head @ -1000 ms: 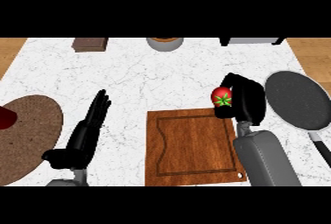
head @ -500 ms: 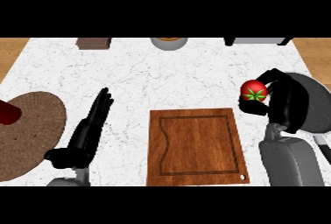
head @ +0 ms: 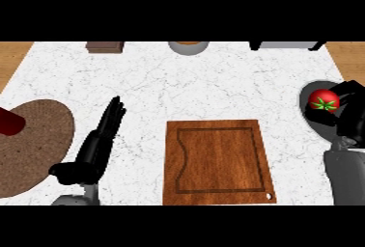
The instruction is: Pick the tomato from the cutting board and place it in the pan
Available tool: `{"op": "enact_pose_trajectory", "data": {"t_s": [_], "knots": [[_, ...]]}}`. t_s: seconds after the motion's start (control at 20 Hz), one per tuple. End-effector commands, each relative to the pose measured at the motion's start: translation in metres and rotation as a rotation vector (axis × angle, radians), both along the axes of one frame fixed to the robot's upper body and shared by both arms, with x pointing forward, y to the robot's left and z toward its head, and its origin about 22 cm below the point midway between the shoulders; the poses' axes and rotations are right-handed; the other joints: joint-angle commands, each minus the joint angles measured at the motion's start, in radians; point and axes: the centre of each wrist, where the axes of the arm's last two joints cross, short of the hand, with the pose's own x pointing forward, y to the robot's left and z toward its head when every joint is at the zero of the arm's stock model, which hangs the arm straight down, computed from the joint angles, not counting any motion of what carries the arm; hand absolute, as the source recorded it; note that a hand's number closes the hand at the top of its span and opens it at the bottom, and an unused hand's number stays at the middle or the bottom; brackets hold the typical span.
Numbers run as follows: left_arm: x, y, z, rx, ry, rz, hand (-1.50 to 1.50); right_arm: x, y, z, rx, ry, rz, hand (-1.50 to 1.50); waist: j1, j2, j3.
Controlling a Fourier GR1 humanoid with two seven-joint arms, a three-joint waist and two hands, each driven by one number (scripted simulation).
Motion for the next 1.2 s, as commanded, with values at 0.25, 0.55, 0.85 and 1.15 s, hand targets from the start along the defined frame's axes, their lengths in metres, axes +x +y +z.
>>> {"op": "enact_pose_trajectory", "data": {"t_s": [0.25,0.55,0.85,1.15], "knots": [[0.005,-0.021,0.009,-0.003,0.001,-0.023,0.00,0.020,-0.096,-0.003,-0.046,-0.183,-0.157,1.50,0.013,0.004,0.002],[0.008,-0.010,0.014,0.006,-0.037,-0.026,0.00,0.020,-0.138,-0.019,-0.048,-0.197,-0.163,1.50,0.032,0.011,0.004],[0.007,-0.018,0.013,0.003,-0.018,-0.040,0.00,0.007,-0.156,-0.044,0.159,0.197,-0.141,-1.50,0.057,0.023,0.004],[0.006,-0.018,0.012,-0.008,-0.020,-0.062,0.00,0.019,-0.153,-0.037,0.327,0.248,0.042,-1.50,0.061,0.024,0.007]]}}
